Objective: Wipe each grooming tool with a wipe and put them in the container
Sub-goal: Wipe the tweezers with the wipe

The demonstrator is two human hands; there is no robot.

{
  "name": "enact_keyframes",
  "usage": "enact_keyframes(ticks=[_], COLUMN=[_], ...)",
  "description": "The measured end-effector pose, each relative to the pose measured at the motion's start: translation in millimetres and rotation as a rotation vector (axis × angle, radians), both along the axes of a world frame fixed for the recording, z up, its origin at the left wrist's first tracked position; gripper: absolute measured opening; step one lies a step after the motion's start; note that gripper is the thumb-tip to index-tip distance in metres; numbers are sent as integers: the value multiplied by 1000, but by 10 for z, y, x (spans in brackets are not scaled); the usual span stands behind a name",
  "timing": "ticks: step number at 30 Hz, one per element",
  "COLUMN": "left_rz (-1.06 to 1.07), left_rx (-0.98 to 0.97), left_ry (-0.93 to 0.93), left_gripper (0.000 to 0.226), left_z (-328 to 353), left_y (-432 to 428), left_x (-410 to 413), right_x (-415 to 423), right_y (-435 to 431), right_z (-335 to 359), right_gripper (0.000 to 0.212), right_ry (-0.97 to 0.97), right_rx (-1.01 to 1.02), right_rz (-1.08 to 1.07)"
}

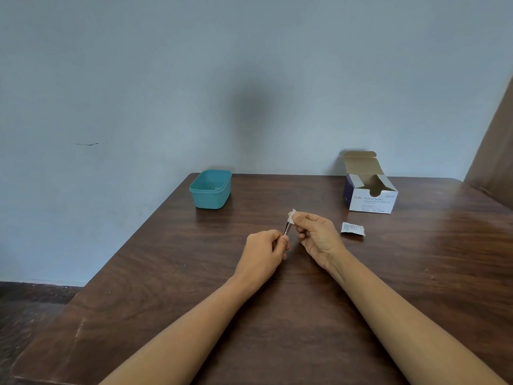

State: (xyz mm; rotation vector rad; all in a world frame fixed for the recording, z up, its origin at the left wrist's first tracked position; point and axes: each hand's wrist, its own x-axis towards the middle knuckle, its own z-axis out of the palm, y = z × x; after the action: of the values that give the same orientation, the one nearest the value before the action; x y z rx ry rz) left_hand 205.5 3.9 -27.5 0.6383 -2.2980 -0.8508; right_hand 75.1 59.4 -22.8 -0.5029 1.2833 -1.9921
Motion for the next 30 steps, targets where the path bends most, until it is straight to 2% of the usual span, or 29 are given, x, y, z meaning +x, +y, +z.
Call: enact_keyframes(ticks=[8,13,18,22,26,30], left_rz=[2,-11,-15,-13,-23,-32], left_rx=[26,46,38,37,24,15], left_ry=[-7,-3,-10,-12,-17,-16], left_gripper=[26,25,25,25,26,25], left_z=[21,19,12,13,8,19], left_y=[-1,4,-1,-9,-4,3], left_x=[-10,-17,-12,-22,-29,-32], right_x=[18,62,62,38,5,25], right_y=[18,21,7,-1,-7,-2], right_z=[-7,3,5,7,2,18], right_gripper=[4,11,31,26,8,12], right_ry=[-56,-21,22,-23,-108,-115], right_rx=[-7,-4,-13,-26,-41,-38], right_rz=[-63,-132,-135,-142,-167,-195])
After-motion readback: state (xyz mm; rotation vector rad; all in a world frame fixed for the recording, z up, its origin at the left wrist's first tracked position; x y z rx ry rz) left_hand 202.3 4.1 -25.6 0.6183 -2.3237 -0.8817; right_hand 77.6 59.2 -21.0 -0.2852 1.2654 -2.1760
